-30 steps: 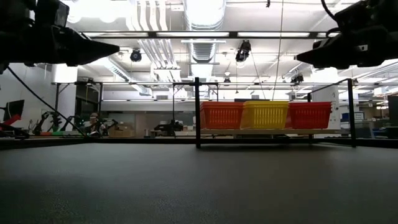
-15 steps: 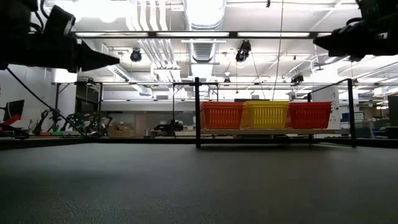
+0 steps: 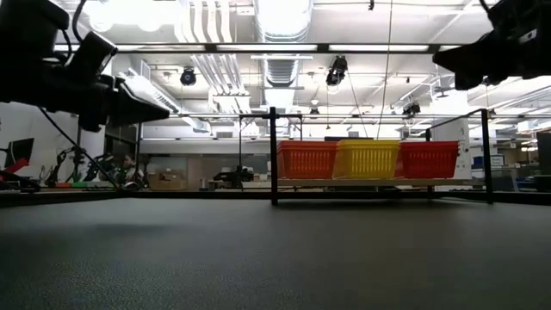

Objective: Stack baskets on shelf by color
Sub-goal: Return to Home Position

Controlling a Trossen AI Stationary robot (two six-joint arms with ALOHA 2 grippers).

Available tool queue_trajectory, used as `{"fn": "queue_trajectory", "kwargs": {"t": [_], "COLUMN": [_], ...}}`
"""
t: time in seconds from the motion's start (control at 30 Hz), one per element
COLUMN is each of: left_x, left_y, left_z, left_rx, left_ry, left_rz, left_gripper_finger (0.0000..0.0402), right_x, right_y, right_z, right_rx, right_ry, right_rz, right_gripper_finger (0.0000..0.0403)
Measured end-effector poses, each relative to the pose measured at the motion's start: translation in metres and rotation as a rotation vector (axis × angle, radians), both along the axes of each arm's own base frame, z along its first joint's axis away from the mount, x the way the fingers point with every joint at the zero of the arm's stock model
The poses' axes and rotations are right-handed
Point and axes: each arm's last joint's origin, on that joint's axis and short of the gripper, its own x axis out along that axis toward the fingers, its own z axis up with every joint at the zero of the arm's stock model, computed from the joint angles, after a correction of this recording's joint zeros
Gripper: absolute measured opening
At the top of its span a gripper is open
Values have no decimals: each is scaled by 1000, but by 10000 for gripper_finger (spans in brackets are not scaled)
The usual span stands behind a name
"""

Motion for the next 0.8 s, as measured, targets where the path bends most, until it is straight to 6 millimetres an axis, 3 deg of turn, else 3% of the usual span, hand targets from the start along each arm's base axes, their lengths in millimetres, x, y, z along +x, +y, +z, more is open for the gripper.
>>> {"fn": "queue_trajectory", "kwargs": {"t": [0.2,0.8], "left_x": [4,10], "left_y": [-1,-2], "left_z": [-11,-48], "left_rx": [15,66], "left_ry": [86,369], "left_rz": [1,0], "left_gripper_finger": [22,22], "right_x": [2,3], "right_y": [0,-1], "right_z": [-2,-2], "right_rx": [151,138], "right_ry": [14,23], "right_rz": [1,1], "right_gripper_finger": [9,9]}}
